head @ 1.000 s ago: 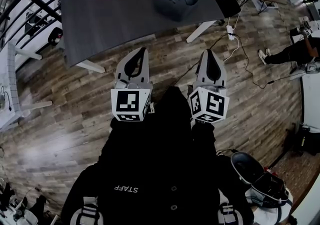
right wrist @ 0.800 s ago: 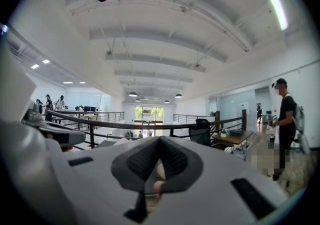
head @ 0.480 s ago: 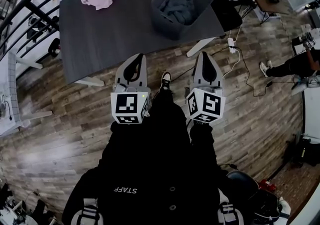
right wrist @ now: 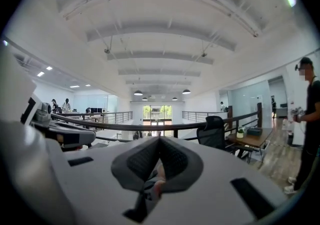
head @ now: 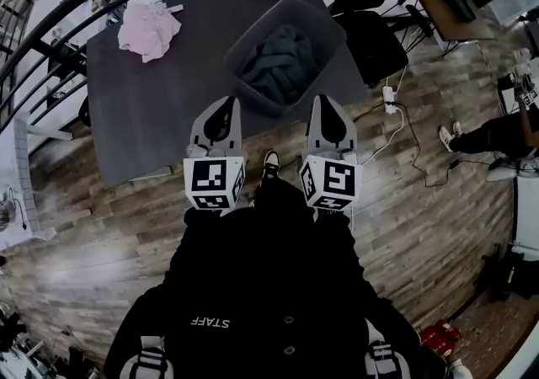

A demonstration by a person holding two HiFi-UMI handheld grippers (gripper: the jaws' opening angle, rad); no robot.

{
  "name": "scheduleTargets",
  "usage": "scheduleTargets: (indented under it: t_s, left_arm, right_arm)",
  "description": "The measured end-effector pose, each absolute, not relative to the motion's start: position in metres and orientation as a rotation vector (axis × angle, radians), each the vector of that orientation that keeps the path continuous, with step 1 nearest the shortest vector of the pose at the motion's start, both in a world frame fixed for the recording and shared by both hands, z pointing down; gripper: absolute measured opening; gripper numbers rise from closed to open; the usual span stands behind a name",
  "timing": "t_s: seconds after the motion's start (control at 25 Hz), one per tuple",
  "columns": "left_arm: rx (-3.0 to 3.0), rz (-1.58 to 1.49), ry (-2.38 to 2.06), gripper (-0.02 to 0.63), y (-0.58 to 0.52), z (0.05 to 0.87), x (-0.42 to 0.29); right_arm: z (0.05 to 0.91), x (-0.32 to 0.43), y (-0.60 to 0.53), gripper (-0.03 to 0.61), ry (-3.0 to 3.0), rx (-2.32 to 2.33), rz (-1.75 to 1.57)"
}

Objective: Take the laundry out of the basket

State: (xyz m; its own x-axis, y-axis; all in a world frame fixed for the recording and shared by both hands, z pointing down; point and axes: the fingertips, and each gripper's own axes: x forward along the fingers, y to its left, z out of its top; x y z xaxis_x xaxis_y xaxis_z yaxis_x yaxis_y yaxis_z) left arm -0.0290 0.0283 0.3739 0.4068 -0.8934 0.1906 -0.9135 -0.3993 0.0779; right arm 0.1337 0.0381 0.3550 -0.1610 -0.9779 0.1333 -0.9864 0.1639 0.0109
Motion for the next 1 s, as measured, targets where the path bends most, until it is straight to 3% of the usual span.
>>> scheduleTargets:
  t_s: [0.52, 1.0]
  left_arm:
    - [2.409, 0.281, -1.578, 0.0, -0.07, 0.402, 0.035]
    - [2.325, 0.325, -1.604, 0.0, -0.093, 0.432, 0.018]
  right_arm:
    - [0.394, 0.172, -0.068, 0.015, -2.393, 1.767, 0.276]
    - [0.427, 0.135, -0.09, 0.015, -2.392, 1.647, 0.338]
